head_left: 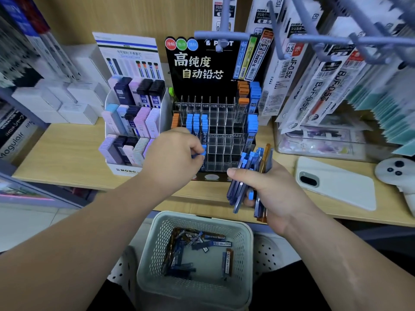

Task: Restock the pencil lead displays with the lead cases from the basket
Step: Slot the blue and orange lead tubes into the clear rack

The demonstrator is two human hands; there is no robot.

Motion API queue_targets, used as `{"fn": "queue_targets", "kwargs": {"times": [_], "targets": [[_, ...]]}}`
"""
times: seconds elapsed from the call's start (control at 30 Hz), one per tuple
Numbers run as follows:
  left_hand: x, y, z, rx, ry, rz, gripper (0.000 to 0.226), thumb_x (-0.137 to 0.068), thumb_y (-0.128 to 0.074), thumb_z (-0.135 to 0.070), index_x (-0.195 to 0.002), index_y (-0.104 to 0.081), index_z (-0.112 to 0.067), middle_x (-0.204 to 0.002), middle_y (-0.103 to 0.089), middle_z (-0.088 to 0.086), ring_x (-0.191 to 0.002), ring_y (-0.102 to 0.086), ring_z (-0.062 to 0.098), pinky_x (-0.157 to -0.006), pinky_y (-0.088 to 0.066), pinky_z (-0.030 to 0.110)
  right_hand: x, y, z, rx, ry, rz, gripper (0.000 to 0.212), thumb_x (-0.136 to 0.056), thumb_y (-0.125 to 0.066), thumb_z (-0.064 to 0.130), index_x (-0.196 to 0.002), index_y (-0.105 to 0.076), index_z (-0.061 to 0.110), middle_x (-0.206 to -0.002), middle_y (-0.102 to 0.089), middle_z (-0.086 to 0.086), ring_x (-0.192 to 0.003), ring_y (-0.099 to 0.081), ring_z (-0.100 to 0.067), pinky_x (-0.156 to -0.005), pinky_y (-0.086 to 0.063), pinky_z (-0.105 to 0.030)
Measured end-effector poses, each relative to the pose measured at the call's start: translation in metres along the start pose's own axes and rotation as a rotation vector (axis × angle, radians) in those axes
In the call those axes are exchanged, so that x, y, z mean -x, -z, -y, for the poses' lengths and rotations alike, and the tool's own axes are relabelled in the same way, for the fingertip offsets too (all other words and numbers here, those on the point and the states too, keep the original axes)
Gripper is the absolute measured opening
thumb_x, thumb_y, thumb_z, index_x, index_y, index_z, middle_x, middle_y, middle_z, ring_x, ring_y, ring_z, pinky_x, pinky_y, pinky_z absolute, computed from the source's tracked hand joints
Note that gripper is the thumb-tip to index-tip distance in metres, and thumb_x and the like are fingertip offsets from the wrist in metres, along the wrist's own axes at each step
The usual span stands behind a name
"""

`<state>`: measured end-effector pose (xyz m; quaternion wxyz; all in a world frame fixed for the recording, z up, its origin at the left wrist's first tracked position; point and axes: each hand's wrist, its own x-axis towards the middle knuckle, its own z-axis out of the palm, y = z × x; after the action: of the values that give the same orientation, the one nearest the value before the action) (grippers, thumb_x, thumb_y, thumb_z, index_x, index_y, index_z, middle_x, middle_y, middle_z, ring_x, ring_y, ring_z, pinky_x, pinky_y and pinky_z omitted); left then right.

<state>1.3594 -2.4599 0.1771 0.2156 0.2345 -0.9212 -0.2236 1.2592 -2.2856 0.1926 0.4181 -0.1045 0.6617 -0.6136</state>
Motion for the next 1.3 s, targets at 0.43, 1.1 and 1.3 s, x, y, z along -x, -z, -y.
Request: {"fn": "queue_targets", "kwargs": {"times": [0.43,1.1,1.3], "targets": [[-0.001,0.001,-0.006,-0.088,0.044,0.012,0.026,-0.073,-0.08,-0.019,-0.064,-0.056,-0.022,-0.067,-0.047,-0.013,-0.067,-0.053,0.016,-0.058,-0.049,0.032,0.001,-0.001,0.001,0.015,-0.036,0.068,0.029,-0.074,-0.085,0.015,-0.086,-0.059,0.016,-0.069,-0.062,-0.006,-0.057,-0.05,-0.019,-0.045,-0.038,-0.025],[0.008,0.014,-0.048,0.845,0.44,0.383,0.012,-0.093,-0.067,-0.015,-0.096,-0.077,-0.021,-0.057,-0.063,-0.011,-0.052,-0.048,0.007,-0.049,-0.041,0.017,0.002,-0.005,0.002,0.096,0.037,0.179,0.048,-0.068,-0.082,0.021,-0.109,-0.067,0.004,-0.099,-0.071,-0.026,-0.059,-0.05,-0.016,-0.047,-0.037,-0.028],[0.008,0.009,-0.047,1.0,0.465,0.435,0.013,-0.093,-0.065,-0.016,-0.092,-0.077,-0.023,-0.064,-0.06,-0.007,-0.055,-0.047,0.009,-0.052,-0.038,0.024,0.003,0.001,0.003,0.054,0.04,0.231,0.034,-0.073,-0.082,0.019,-0.103,-0.071,0.009,-0.087,-0.075,-0.014,-0.06,-0.057,-0.016,-0.048,-0.036,-0.026]]}}
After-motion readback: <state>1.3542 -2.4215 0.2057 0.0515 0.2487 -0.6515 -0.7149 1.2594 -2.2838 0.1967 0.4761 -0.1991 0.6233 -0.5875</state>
